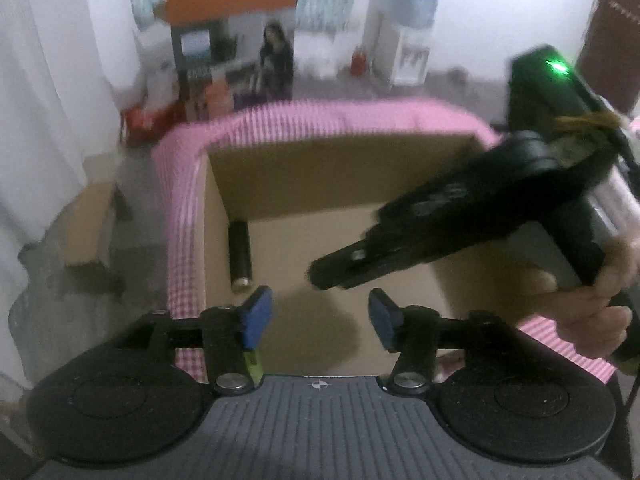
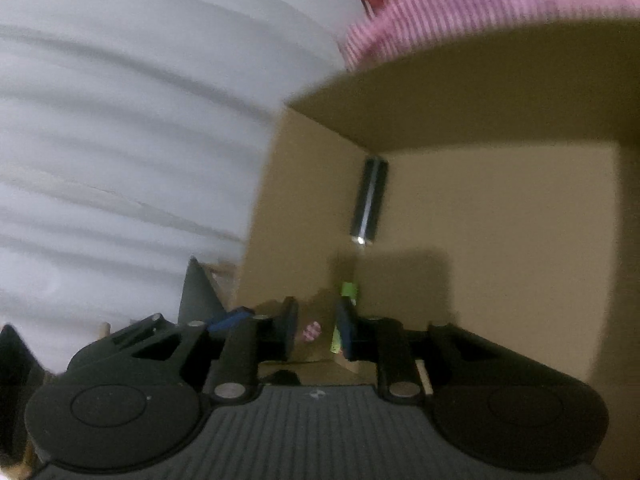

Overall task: Organize rigid objects
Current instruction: 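Carry the green tube into the box and release it from the right tool, then return the right tool and grasp the black tape roll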

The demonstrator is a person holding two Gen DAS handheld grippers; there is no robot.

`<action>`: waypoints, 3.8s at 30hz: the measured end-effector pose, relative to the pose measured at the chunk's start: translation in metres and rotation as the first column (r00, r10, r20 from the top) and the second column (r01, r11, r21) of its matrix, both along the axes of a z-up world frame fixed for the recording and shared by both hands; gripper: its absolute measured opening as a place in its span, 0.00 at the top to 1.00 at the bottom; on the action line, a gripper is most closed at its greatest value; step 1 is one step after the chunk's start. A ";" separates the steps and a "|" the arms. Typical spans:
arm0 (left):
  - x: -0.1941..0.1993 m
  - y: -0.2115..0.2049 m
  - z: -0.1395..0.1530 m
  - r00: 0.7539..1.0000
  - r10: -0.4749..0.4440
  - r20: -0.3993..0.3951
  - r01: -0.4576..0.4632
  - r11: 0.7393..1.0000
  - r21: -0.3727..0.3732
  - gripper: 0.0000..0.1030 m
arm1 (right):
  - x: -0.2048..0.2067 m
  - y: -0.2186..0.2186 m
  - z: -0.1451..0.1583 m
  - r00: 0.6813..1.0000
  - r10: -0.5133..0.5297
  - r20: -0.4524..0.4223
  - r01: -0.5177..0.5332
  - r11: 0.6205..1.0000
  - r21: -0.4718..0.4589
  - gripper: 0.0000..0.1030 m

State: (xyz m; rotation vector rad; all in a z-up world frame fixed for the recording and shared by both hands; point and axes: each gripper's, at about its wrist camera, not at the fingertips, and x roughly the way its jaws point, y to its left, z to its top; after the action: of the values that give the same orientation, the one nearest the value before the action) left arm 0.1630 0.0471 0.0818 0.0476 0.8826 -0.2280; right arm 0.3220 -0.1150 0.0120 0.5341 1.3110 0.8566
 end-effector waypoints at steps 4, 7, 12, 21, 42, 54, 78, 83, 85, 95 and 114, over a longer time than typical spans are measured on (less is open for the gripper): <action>-0.037 -0.005 0.021 0.992 -0.038 0.121 0.043 0.999 -0.031 0.42 | -0.046 -0.040 0.052 0.976 -0.060 0.208 0.058 0.998 0.017 0.40; -0.063 -0.012 0.025 0.979 -0.074 0.188 0.084 0.995 -0.045 0.42 | -0.091 -0.072 0.087 0.928 -0.120 0.352 0.119 0.993 0.025 0.30; -0.097 -0.031 0.012 0.974 -0.131 0.187 0.156 0.980 -0.124 0.42 | -0.175 -0.114 0.112 0.793 -0.210 0.572 0.260 0.965 -0.007 0.00; -0.120 -0.084 -0.036 0.949 -0.283 0.136 0.302 0.943 -0.143 0.41 | -0.285 -0.140 0.092 0.615 -0.141 0.775 0.495 0.835 -0.241 0.00; -0.102 -0.154 -0.106 0.926 -0.377 -0.006 0.377 0.924 0.065 0.64 | -0.251 -0.178 -0.027 0.878 -0.397 0.268 0.425 0.904 -0.053 0.40; -0.088 -0.159 -0.115 0.916 -0.400 -0.041 0.401 0.915 0.047 0.71 | -0.234 -0.166 -0.045 0.912 -0.366 0.185 0.391 0.912 -0.125 0.63; -0.103 -0.147 -0.091 0.926 -0.374 0.056 0.375 0.927 -0.008 0.81 | -0.245 -0.171 -0.032 0.881 -0.428 0.200 0.446 0.894 -0.051 0.68; -0.112 -0.143 -0.079 0.925 -0.365 0.106 0.368 0.930 -0.007 0.83 | -0.253 -0.169 -0.012 0.869 -0.423 0.257 0.443 0.896 -0.024 0.69; -0.113 -0.143 -0.081 0.924 -0.369 0.099 0.371 0.929 -0.004 0.85 | -0.256 -0.169 -0.010 0.867 -0.425 0.260 0.445 0.895 -0.022 0.70; -0.117 -0.143 -0.095 0.912 -0.409 0.029 0.409 0.913 0.018 0.82 | -0.262 -0.184 -0.026 0.867 -0.476 0.149 0.486 0.873 -0.039 0.67; -0.087 -0.142 -0.113 0.910 -0.406 -0.085 0.402 0.913 -0.067 0.67 | -0.226 -0.166 -0.059 0.903 -0.427 0.049 0.429 0.892 -0.139 0.64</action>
State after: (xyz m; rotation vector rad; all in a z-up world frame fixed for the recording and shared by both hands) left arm 0.0756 -0.0945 -0.0313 0.1768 0.9586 -0.6453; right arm 0.0956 -0.2807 -0.0469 0.6662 1.1677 0.3934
